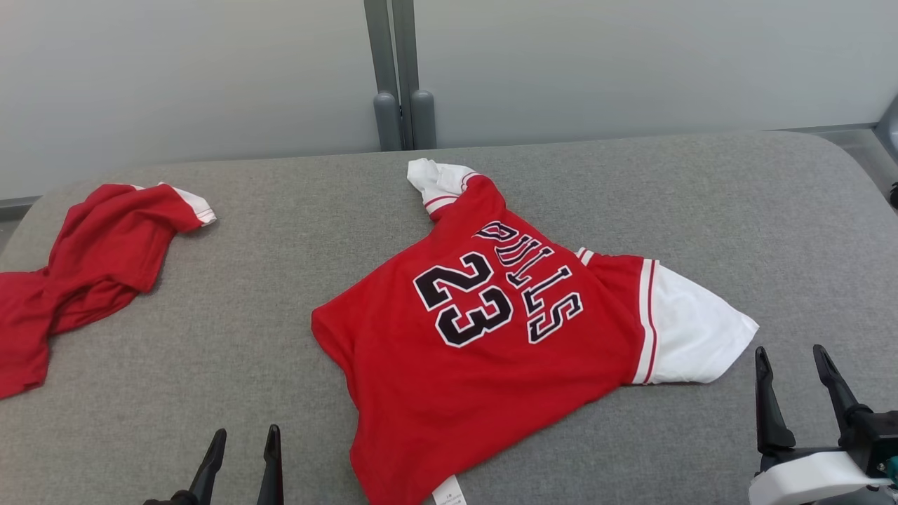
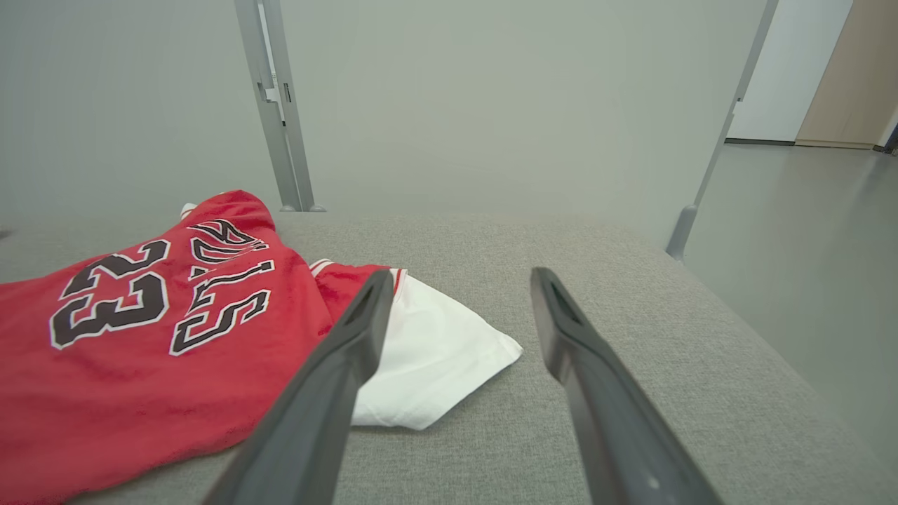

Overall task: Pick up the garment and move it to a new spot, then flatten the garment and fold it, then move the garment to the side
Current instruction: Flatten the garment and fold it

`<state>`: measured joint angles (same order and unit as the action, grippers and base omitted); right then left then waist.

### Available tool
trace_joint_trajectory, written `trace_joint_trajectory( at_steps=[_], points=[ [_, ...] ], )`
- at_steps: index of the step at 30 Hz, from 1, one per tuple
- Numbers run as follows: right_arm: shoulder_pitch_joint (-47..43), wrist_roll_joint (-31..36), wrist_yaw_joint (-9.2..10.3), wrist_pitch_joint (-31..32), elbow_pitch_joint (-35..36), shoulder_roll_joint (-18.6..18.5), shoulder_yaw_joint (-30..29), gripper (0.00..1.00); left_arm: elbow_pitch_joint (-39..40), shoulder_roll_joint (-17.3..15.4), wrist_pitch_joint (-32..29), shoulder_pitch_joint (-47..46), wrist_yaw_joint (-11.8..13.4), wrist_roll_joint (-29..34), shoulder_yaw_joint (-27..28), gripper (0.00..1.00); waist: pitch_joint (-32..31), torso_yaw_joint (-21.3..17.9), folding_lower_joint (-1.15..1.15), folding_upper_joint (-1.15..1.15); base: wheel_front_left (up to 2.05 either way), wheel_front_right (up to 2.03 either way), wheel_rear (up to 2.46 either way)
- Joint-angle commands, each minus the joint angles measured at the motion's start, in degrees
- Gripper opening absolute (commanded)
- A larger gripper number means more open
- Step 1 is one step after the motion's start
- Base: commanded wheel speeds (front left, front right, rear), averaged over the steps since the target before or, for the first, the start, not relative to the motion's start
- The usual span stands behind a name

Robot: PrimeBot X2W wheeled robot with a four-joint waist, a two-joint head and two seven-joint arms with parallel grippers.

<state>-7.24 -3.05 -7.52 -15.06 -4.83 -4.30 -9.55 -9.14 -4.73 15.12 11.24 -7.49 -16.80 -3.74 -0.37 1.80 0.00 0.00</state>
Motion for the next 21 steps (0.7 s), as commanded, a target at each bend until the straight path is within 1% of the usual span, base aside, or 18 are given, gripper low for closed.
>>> trace_joint_trajectory(
  at_steps=[1,7,8,11,13,15,17,20,21],
  points=[
    [0.8,0.3,0.07,-0.1,-0.2,-0.1,0.3,1.00,0.2,-0.2,0.0,-0.3,0.0,0.7,0.2,1.00,0.0,0.1,0.00,0.00,0.00,0.00,0.00],
    [2.2,0.1,0.06,-0.1,0.2,-0.5,1.0,1.00,-0.2,0.1,0.0,0.0,0.0,0.7,0.8,1.00,-0.1,0.3,0.00,0.00,0.00,0.00,0.00],
    [2.6,-0.4,0.06,-0.1,0.5,-0.9,1.4,1.00,-0.2,0.2,0.0,-0.2,0.0,0.4,1.2,1.00,-0.1,0.3,0.00,0.00,0.00,0.00,0.00],
    [5.7,-1.5,0.07,-0.1,1.4,-2.3,-0.8,1.00,1.1,1.0,0.0,-0.7,0.0,0.1,3.3,1.00,0.4,-0.1,0.00,0.00,0.00,0.00,0.00],
    [7.3,-1.4,0.06,-0.1,-1.2,-4.1,-0.1,1.00,-0.2,1.4,0.0,0.4,0.0,-1.1,2.3,1.00,0.6,-0.3,0.00,0.00,0.00,0.00,0.00],
    [10.8,-2.6,0.09,-0.1,-5.2,-7.6,1.6,1.00,-1.0,1.4,-4.5,0.7,0.0,-2.8,-1.4,1.00,1.0,-0.2,0.00,0.00,0.00,0.00,0.00],
    [14.0,-2.8,0.07,0.0,-9.7,-10.7,2.4,1.00,-0.4,1.1,-10.4,0.6,0.1,-6.1,-3.5,1.00,1.5,0.1,0.00,0.00,0.00,0.00,0.00],
    [18.2,-3.8,0.05,4.2,-16.5,-14.1,5.4,1.00,2.1,1.1,-19.1,1.0,0.0,-9.2,-6.6,1.00,2.2,0.8,0.00,0.00,0.00,0.00,0.00],
    [19.9,-4.2,0.09,6.5,-19.0,-15.4,6.0,1.00,3.7,1.1,-22.3,1.3,0.0,-10.3,-8.1,1.00,2.7,1.1,0.00,0.00,0.00,0.00,0.00]
  ],
)
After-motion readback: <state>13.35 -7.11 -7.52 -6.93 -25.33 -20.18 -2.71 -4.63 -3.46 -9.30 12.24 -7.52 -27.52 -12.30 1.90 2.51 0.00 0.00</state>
